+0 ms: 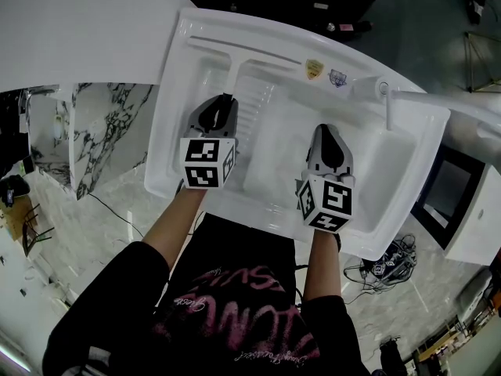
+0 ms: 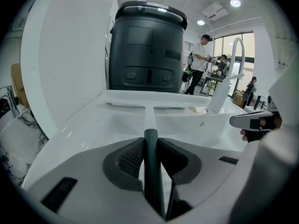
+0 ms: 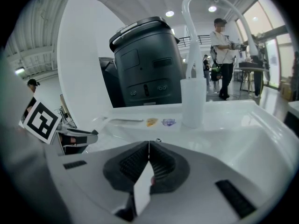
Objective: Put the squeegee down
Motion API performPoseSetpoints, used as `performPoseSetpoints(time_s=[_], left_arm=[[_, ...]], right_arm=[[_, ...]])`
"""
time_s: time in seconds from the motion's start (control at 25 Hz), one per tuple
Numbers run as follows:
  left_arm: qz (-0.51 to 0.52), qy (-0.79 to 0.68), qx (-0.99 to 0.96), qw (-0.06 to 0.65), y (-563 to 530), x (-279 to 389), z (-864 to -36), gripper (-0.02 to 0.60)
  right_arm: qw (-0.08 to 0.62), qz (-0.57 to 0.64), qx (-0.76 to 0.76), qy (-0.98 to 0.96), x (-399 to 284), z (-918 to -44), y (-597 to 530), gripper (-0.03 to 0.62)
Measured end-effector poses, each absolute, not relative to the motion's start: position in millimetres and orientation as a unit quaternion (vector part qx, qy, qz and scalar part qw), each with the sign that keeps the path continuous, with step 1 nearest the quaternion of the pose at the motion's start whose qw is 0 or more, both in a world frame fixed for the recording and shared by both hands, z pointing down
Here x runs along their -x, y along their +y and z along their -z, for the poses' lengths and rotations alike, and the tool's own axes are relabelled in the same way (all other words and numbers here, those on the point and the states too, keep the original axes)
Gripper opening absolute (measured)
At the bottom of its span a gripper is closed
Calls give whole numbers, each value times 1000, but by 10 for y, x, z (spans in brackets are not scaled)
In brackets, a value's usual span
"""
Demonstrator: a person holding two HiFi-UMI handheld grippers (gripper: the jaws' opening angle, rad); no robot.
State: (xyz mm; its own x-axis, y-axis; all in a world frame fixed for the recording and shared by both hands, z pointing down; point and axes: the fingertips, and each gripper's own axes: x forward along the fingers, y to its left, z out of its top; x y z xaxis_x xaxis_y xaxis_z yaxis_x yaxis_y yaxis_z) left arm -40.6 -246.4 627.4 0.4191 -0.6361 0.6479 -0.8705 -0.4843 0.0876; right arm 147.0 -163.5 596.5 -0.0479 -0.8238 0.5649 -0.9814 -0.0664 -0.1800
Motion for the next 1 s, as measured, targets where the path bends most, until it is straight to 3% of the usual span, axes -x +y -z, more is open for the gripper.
performPoseSetpoints(time_s=[1.0], left_arm=[[-243, -465, -833, 178, -2340, 504, -5817, 107]], right_arm=[[131, -248, -685, -672, -1451, -5615, -1549, 21]])
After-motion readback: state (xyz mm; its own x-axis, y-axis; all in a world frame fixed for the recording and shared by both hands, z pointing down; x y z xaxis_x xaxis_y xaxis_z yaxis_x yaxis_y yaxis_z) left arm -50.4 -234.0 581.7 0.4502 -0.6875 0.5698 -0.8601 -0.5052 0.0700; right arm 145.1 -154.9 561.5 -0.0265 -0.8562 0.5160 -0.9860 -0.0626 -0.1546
